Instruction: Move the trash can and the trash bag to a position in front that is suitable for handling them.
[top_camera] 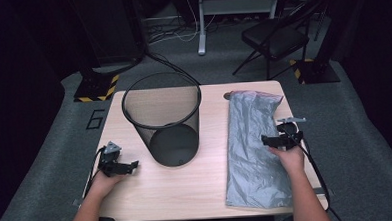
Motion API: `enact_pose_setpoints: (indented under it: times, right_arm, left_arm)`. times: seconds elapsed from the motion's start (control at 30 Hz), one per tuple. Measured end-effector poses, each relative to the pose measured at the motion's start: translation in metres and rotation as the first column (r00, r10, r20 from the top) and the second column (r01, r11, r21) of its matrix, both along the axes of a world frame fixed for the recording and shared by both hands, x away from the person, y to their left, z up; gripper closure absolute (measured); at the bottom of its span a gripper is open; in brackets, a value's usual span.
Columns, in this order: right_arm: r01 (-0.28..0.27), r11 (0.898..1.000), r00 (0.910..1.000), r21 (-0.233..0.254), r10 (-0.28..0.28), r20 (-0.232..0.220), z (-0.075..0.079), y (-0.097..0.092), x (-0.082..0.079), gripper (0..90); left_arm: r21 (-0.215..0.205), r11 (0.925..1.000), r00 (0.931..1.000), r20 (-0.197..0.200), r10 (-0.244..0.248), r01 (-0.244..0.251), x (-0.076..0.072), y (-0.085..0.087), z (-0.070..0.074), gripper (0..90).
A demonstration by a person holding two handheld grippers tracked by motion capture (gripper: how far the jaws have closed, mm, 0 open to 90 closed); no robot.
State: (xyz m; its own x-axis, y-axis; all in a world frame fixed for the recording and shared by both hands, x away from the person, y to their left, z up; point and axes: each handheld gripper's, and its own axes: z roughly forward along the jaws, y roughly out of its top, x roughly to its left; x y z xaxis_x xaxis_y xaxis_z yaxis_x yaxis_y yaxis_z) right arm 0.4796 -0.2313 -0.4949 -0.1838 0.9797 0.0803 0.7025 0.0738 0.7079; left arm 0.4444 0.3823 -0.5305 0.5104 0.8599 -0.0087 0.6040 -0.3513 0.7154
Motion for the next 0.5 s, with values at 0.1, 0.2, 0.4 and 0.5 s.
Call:
enact_pose_setpoints:
  times: [0.1, 0.2, 0.4, 0.5]
  right_arm:
    - [0.013, 1.0, 0.9999, 0.009, -0.013, 0.008, -0.006, 0.004, 0.002, 0.0]
    - [-0.006, 1.0, 1.0, -0.005, 0.006, -0.001, -0.011, 0.009, 0.004, 0.0]
    - [0.003, 0.998, 1.0, -0.056, -0.003, -0.008, -0.019, 0.015, 0.008, 0.0]
    - [-0.013, 0.997, 0.9997, -0.076, 0.012, -0.023, -0.023, 0.017, 0.01, 0.0]
  left_arm:
    - [0.0, 1.0, 1.0, 0.0, 0.0, 0.0, 0.0, 0.0, 0.0, 0.5]
    - [0.0, 1.0, 1.0, 0.0, 0.0, 0.0, 0.0, 0.0, 0.0, 0.5]
    - [0.0, 1.0, 1.0, 0.0, -0.001, 0.001, 0.0, 0.0, 0.0, 0.5]
    - [0.0, 1.0, 1.0, 0.0, -0.001, 0.001, 0.0, 0.0, 0.0, 0.5]
